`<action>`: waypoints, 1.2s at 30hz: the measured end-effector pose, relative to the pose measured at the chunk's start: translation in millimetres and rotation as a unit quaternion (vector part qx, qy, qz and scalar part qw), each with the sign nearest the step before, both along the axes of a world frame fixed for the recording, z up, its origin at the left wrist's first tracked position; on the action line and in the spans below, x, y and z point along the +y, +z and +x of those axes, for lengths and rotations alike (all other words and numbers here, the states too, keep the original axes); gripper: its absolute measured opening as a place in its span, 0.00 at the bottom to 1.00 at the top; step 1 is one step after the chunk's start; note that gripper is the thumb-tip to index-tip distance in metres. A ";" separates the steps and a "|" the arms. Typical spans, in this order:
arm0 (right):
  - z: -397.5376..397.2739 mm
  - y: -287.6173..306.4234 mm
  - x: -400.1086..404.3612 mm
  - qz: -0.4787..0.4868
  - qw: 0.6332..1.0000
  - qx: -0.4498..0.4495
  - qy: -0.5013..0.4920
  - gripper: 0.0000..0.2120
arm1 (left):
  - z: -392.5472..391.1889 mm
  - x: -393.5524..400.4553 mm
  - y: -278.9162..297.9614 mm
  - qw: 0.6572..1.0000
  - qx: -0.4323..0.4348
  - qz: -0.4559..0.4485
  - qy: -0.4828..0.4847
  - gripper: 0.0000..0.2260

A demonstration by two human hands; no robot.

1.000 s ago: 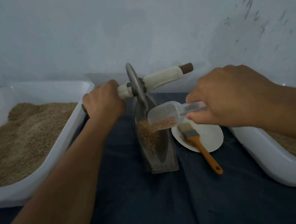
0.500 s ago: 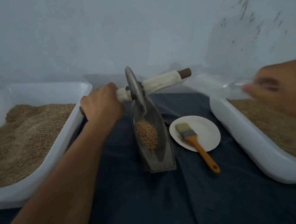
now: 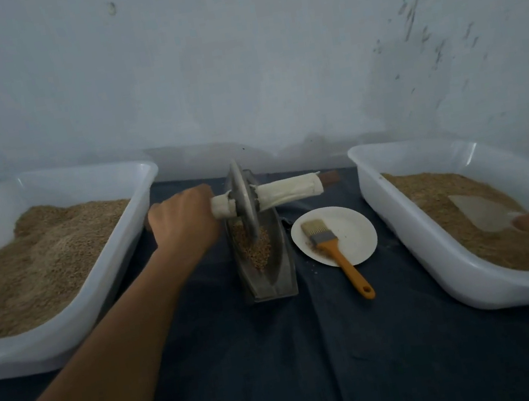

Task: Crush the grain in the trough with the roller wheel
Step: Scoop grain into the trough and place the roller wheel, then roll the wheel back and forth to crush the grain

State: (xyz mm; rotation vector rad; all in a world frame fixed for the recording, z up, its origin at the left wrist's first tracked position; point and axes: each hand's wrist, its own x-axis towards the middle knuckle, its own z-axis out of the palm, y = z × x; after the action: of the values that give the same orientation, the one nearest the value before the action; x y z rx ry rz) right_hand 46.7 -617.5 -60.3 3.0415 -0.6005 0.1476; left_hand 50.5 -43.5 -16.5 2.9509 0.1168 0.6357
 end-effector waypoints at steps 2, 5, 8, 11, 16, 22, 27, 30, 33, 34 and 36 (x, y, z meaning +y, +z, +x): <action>-1.9 24.7 -0.2 -0.044 0.999 0.030 0.006 0.21 | -1.1 0.4 -2.1 1.000 -0.004 0.008 -0.003 0.08; -21.4 42.2 15.7 -0.112 0.991 0.075 0.011 0.23 | -2.5 1.6 -4.0 1.000 -0.006 0.014 -0.008 0.07; -38.5 65.4 55.0 -0.178 0.976 -0.111 0.060 0.18 | -2.8 0.6 -6.2 1.000 -0.003 0.015 -0.011 0.08; -81.4 100.4 131.4 -0.011 0.938 -0.286 0.193 0.12 | -0.7 -0.9 -9.0 1.000 0.001 0.015 -0.011 0.09; -160.3 93.7 282.6 0.148 0.913 -0.139 0.353 0.17 | 2.0 -1.5 -11.1 1.000 0.009 0.018 -0.011 0.10; -122.4 34.0 342.7 0.453 0.840 0.112 0.275 0.32 | 3.4 -0.4 -15.0 1.000 0.017 0.016 -0.018 0.10; -106.7 23.6 366.0 0.602 0.760 0.096 0.227 0.11 | 4.0 -1.3 -17.2 0.999 0.022 0.017 -0.023 0.11; -105.8 23.5 376.5 0.673 0.712 0.083 0.181 0.08 | 1.5 0.3 -16.6 0.999 0.019 0.024 -0.021 0.10; -110.9 22.1 380.6 0.712 0.676 0.085 0.166 0.08 | -2.3 2.8 -15.2 0.999 0.019 0.027 -0.020 0.11; -112.5 21.5 381.3 0.718 0.672 0.086 0.163 0.09 | -3.3 3.8 -15.1 0.999 0.021 0.025 -0.021 0.11; -116.8 21.9 384.4 0.726 0.662 0.093 0.163 0.09 | -4.6 5.6 -15.0 0.999 0.022 0.025 -0.024 0.12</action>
State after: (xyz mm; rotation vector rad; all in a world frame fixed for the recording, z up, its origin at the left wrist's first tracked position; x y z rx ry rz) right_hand -70.1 -233.1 -38.4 4.4858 -0.0051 -1.2623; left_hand 45.9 -38.0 -31.5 3.0074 0.0354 0.5753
